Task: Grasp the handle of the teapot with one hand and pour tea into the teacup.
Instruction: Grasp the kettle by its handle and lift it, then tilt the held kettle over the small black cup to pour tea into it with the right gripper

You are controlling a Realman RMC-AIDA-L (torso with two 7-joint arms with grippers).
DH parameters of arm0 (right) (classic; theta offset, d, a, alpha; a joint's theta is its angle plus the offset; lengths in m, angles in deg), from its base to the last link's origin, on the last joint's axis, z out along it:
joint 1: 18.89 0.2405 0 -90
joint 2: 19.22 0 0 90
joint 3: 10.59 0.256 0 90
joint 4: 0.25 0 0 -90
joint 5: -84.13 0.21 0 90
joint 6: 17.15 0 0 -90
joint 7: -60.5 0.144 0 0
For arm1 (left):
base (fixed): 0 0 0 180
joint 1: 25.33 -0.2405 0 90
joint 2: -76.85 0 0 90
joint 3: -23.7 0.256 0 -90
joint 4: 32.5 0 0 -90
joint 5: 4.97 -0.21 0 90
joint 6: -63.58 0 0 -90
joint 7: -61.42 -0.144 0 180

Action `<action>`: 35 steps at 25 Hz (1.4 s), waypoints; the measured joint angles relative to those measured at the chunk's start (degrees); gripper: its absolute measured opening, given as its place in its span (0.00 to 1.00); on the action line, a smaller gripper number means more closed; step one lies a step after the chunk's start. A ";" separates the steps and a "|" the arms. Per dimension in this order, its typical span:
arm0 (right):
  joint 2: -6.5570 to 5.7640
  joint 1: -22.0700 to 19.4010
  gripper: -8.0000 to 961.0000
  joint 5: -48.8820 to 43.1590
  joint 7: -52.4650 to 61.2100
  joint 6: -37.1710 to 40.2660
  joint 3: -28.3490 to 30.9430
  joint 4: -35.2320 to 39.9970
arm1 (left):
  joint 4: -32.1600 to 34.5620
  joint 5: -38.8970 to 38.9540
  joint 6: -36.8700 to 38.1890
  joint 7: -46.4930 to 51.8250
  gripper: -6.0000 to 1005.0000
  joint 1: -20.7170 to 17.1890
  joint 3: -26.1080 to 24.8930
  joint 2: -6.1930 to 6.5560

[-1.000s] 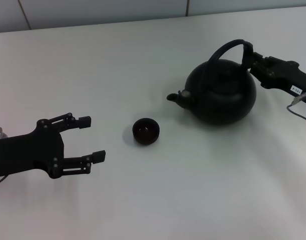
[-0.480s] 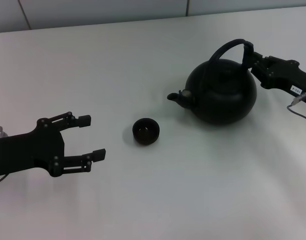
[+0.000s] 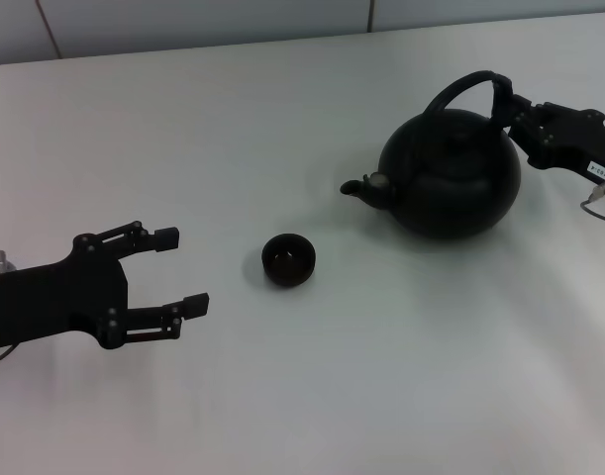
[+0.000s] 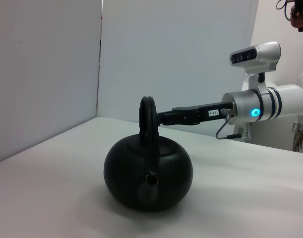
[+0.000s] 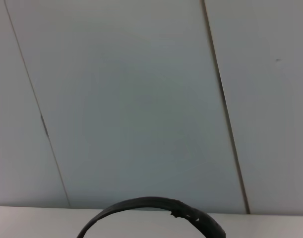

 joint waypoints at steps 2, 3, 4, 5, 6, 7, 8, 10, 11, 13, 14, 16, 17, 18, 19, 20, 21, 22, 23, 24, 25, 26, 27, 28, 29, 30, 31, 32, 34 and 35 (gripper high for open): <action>0.20 -0.05 0.15 0.00 -1.65 0.79 0.30 0.34 | 0.00 0.00 -0.49 0.00 0.87 -0.01 0.10 -0.10; 0.20 -0.05 0.15 0.00 -1.65 0.79 0.30 0.34 | 0.00 0.00 -0.49 0.00 0.87 -0.01 0.10 -0.10; 0.25 -0.08 0.15 0.00 -2.54 1.34 0.26 0.39 | -0.01 0.00 -0.59 0.02 0.87 -0.01 0.11 -0.11; 0.28 -0.10 0.15 0.00 -3.52 2.00 0.18 0.40 | -0.03 0.00 -0.64 0.07 0.87 -0.02 0.11 -0.13; 0.28 -0.10 0.15 0.00 -4.69 2.74 0.14 0.40 | -0.05 0.00 -0.65 0.12 0.87 -0.01 0.11 -0.14; 0.29 -0.09 0.15 0.00 -5.46 3.31 0.18 0.40 | -0.08 0.00 -0.65 0.21 0.87 -0.01 0.11 -0.15; 0.29 -0.04 0.15 0.00 -6.17 3.89 0.22 0.42 | -0.09 0.00 -0.65 0.26 0.87 -0.02 0.11 -0.15; 0.30 0.16 0.15 -0.01 -7.23 4.80 0.16 0.55 | -0.09 -0.01 -0.65 0.29 0.87 -0.02 0.10 -0.16; 0.31 0.28 0.15 0.00 -7.53 5.08 0.06 0.64 | -0.09 -0.03 -0.65 0.31 0.87 -0.01 0.09 -0.16; 0.29 0.63 0.15 -0.01 -7.77 5.22 -0.03 0.90 | -0.08 -0.27 -0.65 0.32 0.87 -0.02 0.07 -0.16; 0.25 0.80 0.15 -0.01 -7.80 5.24 -0.03 1.03 | -0.08 -0.40 -0.65 0.33 0.87 -0.02 0.06 -0.15; 0.18 1.12 0.15 -0.01 -7.80 5.24 -0.03 1.42 | -0.08 -0.65 -0.71 0.32 0.87 -0.01 0.06 -0.15; 0.15 1.40 0.15 -0.15 -7.75 5.21 -0.17 2.24 | -0.08 -0.67 -0.81 0.31 0.87 0.01 0.06 -0.15; 0.15 1.40 0.15 -0.15 -7.75 5.21 -0.17 2.24 | -0.09 -0.75 -0.94 0.31 0.87 0.03 0.06 -0.15; 0.15 1.52 0.15 -0.24 -7.66 5.04 -0.55 2.82 | -0.09 -0.90 -1.06 0.31 0.87 0.03 0.06 -0.20; 0.15 1.60 0.15 -0.26 -7.59 4.92 -1.09 3.28 | -0.09 -1.03 -1.13 0.32 0.87 0.03 0.06 -0.23; 0.15 1.70 0.15 -0.26 -7.50 4.78 -1.83 3.76 | -0.09 -1.22 -1.20 0.34 0.87 0.04 0.06 -0.27; 0.15 1.99 0.15 -0.23 -7.37 4.68 -2.93 4.57 | -0.09 -1.34 -1.22 0.37 0.87 0.05 0.06 -0.29; 0.15 1.99 0.15 -0.23 -7.37 4.68 -2.93 4.57 | -0.07 -1.41 -1.24 0.41 0.87 0.05 0.06 -0.31; 0.15 2.19 0.15 -0.23 -7.34 4.66 -3.33 4.88 | 0.02 -1.41 -1.24 0.41 0.87 0.06 0.06 -0.34; 0.15 2.42 0.15 -0.23 -7.32 4.65 -3.67 5.09 | 0.15 -1.41 -1.25 0.41 0.87 0.06 0.06 -0.40; 0.15 2.65 0.15 -0.23 -7.26 4.63 -4.22 5.30 | 0.24 -1.41 -1.25 0.41 0.87 0.06 0.06 -0.43; 0.15 2.90 0.15 -0.23 -7.19 4.60 -4.79 5.47 | 0.27 -1.41 -1.25 0.38 0.87 0.04 0.06 -0.45; 0.15 3.17 0.15 -0.21 -7.14 4.57 -5.30 5.53 | 0.27 -1.41 -1.26 0.36 0.87 0.02 0.06 -0.46; 0.15 3.39 0.15 -0.16 -7.14 4.46 -5.58 5.54 | 0.27 -1.41 -1.26 0.34 0.87 0.01 0.06 -0.47; 0.15 3.63 0.15 -0.11 -7.13 4.33 -5.86 5.55 | 0.26 -1.41 -1.26 0.30 0.87 0.00 0.06 -0.47; 0.15 3.95 0.15 -0.11 -7.13 4.04 -5.95 5.56 | 0.26 -1.41 -1.26 0.27 0.87 -0.01 0.06 -0.48; 0.18 4.48 0.15 -0.10 -7.12 3.48 -6.04 5.57 | 0.26 -1.41 -1.26 0.21 0.87 -0.04 0.06 -0.48; 0.19 4.72 0.15 -0.10 -7.12 3.32 -6.06 5.57 | 0.27 -1.41 -1.26 0.11 0.87 -0.12 0.06 -0.50; 0.19 4.93 0.15 -0.10 -7.11 3.22 -6.08 5.58 | 0.29 -1.41 -1.26 0.09 0.87 -0.14 0.06 -0.51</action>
